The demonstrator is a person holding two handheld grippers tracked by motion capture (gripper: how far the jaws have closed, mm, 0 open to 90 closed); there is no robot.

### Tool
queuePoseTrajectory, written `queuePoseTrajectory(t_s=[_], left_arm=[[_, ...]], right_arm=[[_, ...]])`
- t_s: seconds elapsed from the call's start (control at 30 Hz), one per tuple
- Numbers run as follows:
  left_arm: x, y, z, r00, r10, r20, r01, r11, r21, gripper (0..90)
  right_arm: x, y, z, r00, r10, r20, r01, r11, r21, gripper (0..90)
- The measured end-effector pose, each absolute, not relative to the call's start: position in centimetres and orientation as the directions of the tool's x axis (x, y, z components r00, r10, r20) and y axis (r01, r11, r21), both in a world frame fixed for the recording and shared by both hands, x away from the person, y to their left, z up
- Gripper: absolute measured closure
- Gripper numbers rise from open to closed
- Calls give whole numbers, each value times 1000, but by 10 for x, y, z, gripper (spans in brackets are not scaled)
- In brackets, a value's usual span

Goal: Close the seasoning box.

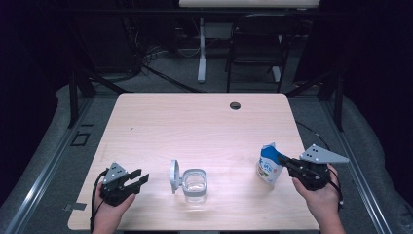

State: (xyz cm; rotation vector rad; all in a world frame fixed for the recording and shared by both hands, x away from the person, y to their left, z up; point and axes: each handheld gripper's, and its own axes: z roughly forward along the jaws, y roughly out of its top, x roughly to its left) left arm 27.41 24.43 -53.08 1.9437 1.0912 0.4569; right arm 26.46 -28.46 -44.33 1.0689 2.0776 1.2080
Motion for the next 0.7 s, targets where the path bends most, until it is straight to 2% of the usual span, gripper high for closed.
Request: queuePoseTrajectory(t_s=[0.43, 0.7], left_arm=[[274, 245, -531, 555, 827, -90, 524, -263, 810, 614], [274, 245, -531, 553, 828, -88, 522, -262, 812, 613]], right_arm=[[256, -297, -447, -543, 839, -32, 366, 271, 890, 880], [257, -293, -457, -526, 850, -22, 363, 248, 898, 652]])
